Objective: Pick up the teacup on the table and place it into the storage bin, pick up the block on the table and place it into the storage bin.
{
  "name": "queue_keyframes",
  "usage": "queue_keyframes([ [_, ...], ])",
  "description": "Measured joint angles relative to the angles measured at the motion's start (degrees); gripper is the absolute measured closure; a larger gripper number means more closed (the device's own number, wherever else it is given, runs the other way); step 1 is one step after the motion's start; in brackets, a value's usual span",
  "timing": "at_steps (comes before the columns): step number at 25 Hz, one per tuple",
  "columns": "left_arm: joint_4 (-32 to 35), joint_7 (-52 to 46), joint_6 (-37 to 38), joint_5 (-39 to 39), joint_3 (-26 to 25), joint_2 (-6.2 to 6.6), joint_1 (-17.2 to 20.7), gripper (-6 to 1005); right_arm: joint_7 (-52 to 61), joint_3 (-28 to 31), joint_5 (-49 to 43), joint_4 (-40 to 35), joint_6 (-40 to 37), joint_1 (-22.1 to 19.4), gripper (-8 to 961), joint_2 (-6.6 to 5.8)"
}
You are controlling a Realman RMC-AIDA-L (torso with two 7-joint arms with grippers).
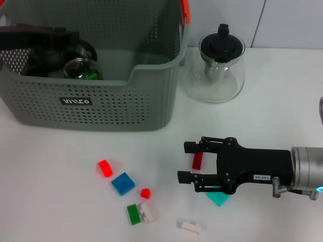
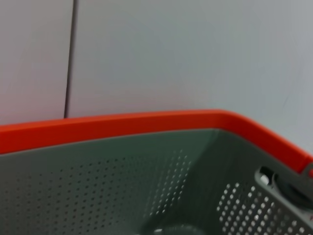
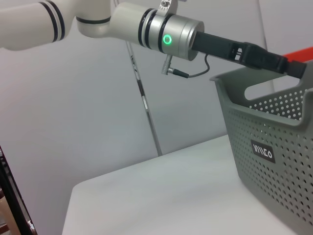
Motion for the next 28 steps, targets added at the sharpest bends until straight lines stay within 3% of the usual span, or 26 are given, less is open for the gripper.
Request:
queue_keyframes([
  [4,0.37,1.74,3.11,-7.19,-3.46,-0.16,2.05,636,0.00,0.00,0.00,0.00,0.05,-0.15,162,0.00],
  [5,-0.06,3.08,4.90,-10.37,-5.28,-0.29,2.84,586,0.00,0.00,0.00,0.00,0.05,-0.17,162,0.00],
  [9,-8.57,16.87,20.74,-27.26,-14.05,-0.34,7.07,384,0.00,0.00,0.19,0.00,0.18,-0.33,162,-0.06],
  [10,-11.20,20.98,25.55,-29.87,-15.89,-0.17,7.98,373,0.00,0.00,0.32,0.00,0.27,-0.37,162,-0.07],
  [12,-15.20,28.70,34.03,-32.63,-18.82,-0.35,10.34,351,0.00,0.00,0.53,0.00,0.31,-0.38,162,-0.07],
  [14,-15.48,35.67,38.30,-30.94,-18.89,-1.70,13.59,328,0.00,0.00,0.58,0.00,0.31,-0.29,162,-0.11],
  [17,-14.56,47.61,38.00,-22.73,-17.61,-4.07,18.23,295,0.00,0.00,0.62,0.00,0.37,-0.18,162,-0.11],
  [21,-16.27,59.73,33.85,-15.11,-17.70,-6.75,22.46,370,0.00,-0.01,0.63,0.00,0.61,-0.19,162,-0.10],
  [28,-29.59,73.41,21.46,-10.90,-17.74,-6.93,22.75,407,0.34,-0.01,0.62,0.00,1.21,-0.14,162,-0.08],
])
